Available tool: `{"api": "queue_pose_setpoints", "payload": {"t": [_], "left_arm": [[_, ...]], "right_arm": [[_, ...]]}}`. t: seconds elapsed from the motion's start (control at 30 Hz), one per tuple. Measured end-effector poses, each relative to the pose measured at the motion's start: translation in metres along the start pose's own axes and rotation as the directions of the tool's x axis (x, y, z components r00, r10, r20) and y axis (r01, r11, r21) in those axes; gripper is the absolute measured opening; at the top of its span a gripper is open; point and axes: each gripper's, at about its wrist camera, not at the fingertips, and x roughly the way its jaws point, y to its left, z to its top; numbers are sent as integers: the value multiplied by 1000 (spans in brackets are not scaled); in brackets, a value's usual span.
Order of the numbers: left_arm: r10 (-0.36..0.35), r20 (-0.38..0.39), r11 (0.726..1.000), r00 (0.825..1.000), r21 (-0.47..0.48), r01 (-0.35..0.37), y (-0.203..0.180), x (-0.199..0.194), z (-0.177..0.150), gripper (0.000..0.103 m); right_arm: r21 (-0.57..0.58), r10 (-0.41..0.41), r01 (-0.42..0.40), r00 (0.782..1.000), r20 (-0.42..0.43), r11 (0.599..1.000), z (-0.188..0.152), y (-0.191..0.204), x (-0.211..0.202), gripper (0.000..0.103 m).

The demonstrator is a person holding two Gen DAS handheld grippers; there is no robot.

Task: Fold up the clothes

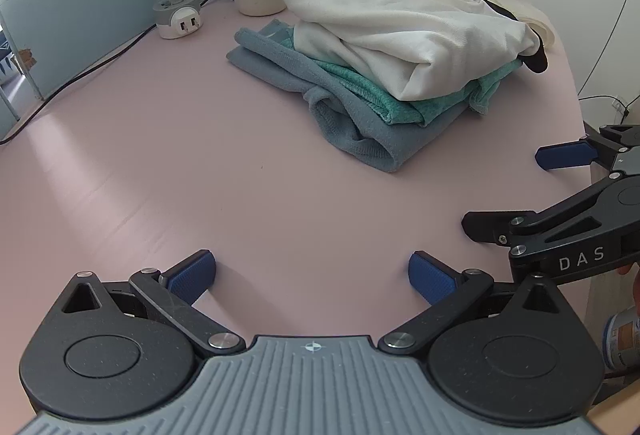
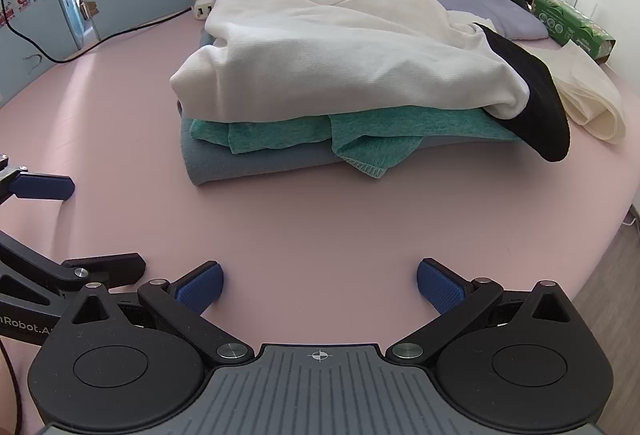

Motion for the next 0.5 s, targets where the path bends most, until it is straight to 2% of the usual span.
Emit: {"api": "queue_pose_setpoints", "payload": {"t": [0.5], "left_arm": [[5, -3, 1000, 1000, -10, -5, 0, -1, 1, 103]], "right_arm": [[10, -2, 2, 1000, 7, 1000, 0, 1, 0, 103]]}}
